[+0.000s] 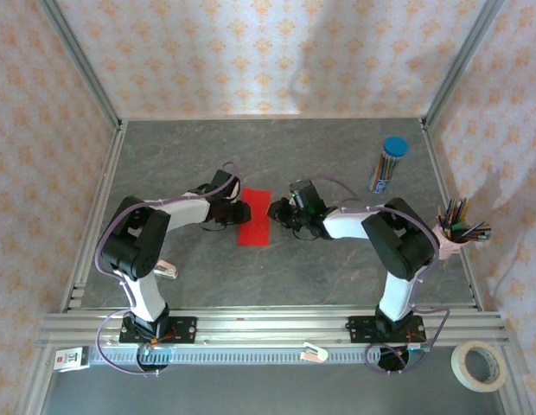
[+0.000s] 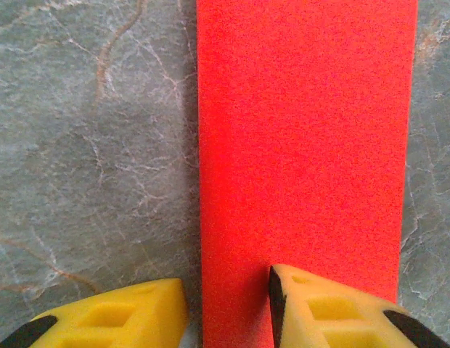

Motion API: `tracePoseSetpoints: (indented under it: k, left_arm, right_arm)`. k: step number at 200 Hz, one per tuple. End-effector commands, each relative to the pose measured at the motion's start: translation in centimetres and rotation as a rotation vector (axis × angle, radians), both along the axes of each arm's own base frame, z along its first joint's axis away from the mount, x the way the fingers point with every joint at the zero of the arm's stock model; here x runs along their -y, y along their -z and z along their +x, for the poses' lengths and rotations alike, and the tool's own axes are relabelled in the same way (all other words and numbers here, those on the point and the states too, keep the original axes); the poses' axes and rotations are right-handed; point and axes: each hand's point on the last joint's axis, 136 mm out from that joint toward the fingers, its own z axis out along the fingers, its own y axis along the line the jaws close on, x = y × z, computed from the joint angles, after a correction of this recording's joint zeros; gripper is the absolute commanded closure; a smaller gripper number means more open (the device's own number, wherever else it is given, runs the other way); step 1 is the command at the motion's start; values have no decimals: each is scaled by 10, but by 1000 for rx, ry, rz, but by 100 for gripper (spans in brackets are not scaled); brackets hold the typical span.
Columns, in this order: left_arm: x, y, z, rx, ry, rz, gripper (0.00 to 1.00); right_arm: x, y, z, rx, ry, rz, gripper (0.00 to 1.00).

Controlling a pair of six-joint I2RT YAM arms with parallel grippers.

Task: Fold a paper plane with a square sheet of paper (pick it up from the middle)

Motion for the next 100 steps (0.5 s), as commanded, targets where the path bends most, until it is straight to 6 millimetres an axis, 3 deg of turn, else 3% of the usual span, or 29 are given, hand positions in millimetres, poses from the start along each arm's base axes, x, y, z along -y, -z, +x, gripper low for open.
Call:
tracePoseSetpoints:
  k: [1, 55, 100]
  left_arm:
    - [-11, 60, -34, -160, 15, 70, 62]
    - [-12, 62, -37, -168, 17, 72, 62]
    - [-12, 62, -36, -169, 17, 75, 62]
  right_arm:
    - [-16, 1, -2, 2, -48, 17, 83]
    - [-30, 14, -3, -46, -80, 2, 89]
    - [-23, 36, -5, -94, -63, -78, 90]
